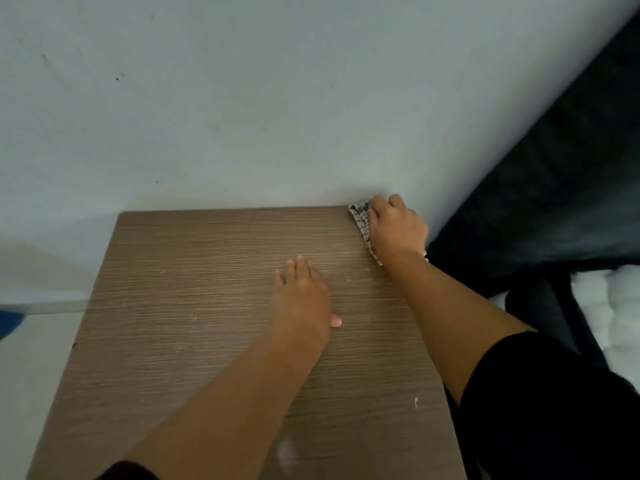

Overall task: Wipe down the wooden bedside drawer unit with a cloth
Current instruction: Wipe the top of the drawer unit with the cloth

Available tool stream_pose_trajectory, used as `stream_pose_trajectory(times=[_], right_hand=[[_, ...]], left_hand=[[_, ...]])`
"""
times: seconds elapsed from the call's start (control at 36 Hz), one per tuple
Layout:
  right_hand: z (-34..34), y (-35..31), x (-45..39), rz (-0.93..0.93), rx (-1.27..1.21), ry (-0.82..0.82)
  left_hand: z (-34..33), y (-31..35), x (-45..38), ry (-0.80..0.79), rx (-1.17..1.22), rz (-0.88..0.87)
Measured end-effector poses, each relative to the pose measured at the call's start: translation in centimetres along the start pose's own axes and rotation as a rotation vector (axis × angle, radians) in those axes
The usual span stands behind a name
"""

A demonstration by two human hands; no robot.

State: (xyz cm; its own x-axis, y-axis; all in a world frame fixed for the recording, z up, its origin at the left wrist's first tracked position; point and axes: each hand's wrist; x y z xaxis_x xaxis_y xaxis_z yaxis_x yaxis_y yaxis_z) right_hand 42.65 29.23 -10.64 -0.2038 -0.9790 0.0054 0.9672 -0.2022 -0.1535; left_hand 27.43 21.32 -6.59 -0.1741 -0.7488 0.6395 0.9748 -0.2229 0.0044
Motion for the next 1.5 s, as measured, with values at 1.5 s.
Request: stream_pose_trajectory(times=[1.5], right_hand=[[-4.4, -31.3, 11.5, 0.422, 0.032, -0.230]], left_hand=[[-8.0, -21.4, 8.1, 0.063, 0.455, 0.309]])
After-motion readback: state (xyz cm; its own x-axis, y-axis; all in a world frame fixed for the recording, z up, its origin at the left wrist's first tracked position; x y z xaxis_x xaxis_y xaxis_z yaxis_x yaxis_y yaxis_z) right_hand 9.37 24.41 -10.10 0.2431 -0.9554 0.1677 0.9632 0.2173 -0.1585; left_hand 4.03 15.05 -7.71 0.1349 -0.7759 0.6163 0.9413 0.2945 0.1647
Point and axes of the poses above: each hand's wrist, its own x-axis away from the middle knuckle, its own z-axis out of the back of the hand, y = z × x, and after that the axes turned 5 degrees about -y, right-handed
